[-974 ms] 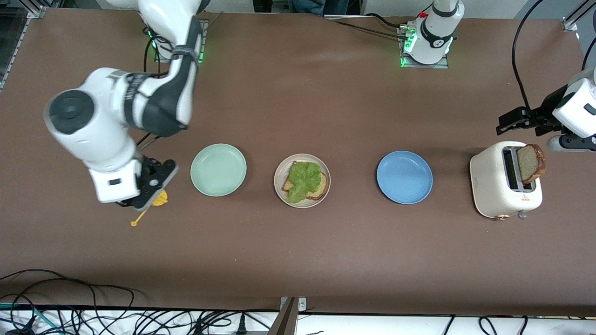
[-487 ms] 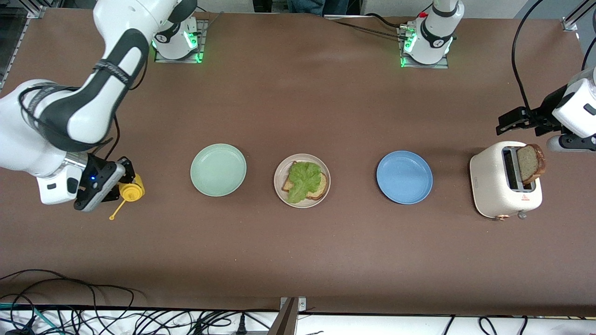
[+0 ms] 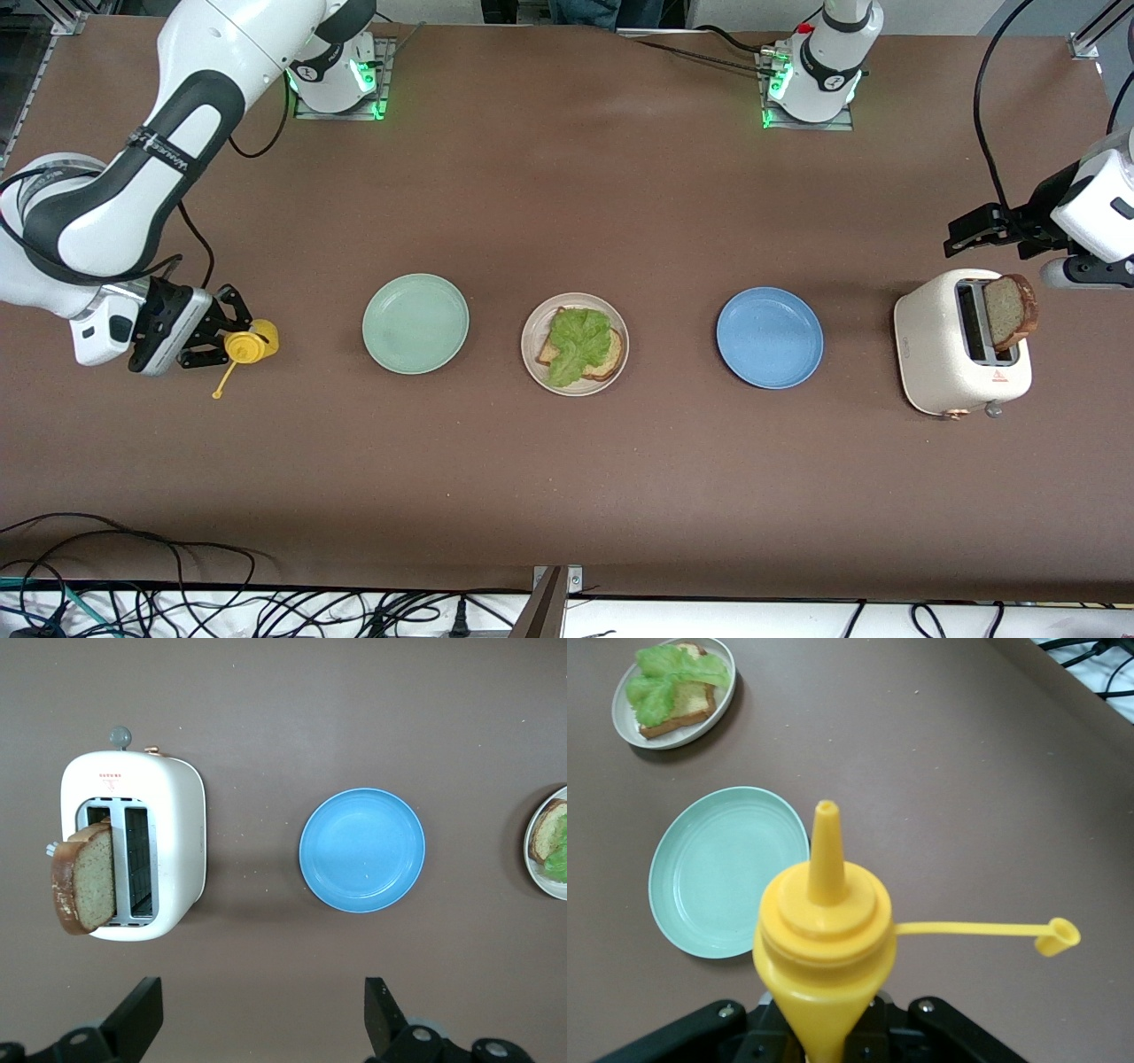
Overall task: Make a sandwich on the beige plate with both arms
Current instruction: 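Carry the mustard bottle back beside the mint-green plate, then set down the bottle with the right gripper while the left gripper grasps toast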
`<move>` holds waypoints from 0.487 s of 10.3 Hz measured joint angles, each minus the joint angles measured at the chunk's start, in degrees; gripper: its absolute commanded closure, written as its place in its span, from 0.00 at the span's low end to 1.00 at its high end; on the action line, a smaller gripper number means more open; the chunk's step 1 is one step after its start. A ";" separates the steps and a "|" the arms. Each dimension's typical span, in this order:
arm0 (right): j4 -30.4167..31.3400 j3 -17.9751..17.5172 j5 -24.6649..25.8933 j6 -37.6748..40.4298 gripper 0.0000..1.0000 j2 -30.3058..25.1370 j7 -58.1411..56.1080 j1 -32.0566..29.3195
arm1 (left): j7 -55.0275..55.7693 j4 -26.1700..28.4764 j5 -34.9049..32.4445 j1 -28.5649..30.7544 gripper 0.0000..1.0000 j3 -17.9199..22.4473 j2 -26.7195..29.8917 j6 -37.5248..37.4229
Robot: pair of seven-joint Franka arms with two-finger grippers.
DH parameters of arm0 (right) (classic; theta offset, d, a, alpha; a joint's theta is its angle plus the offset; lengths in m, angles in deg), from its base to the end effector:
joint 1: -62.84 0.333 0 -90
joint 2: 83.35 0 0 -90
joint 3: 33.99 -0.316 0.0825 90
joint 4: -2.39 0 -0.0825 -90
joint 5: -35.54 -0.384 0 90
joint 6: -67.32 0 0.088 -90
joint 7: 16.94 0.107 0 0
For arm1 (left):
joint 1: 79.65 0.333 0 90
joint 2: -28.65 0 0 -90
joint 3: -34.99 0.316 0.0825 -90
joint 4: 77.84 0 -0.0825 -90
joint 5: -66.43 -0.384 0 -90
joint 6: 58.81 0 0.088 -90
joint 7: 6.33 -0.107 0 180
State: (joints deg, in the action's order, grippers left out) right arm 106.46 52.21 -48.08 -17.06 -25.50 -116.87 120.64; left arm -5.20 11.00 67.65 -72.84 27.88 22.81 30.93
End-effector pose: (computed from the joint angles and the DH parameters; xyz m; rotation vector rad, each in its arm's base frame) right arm 0.6203 -0.0244 0.3502 -2.3836 -1.2832 -0.4330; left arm 0.5819 -0.0019 0.5762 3.1058 0.0239 -0.1334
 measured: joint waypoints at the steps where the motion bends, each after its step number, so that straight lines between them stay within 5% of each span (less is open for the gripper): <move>1: 2.68 -0.23 -1.87 0.79 1.00 0.01 -2.78 -0.11 | 0.00 0.00 0.00 0.00 0.00 -0.01 0.00 0.00; 3: 5.38 -1.86 -3.87 1.76 1.00 -0.02 -8.51 -2.00 | 0.00 0.00 0.00 0.00 0.00 -0.03 0.00 0.00; 5: 5.38 -7.14 -6.95 3.38 1.00 -0.02 -16.97 -8.30 | 0.00 0.00 0.00 0.00 0.00 -0.03 -0.01 0.00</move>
State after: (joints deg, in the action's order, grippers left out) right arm 111.84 45.07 -55.03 -13.68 -25.52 -133.84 112.34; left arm -5.20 11.00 67.65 -72.83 27.86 22.81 30.93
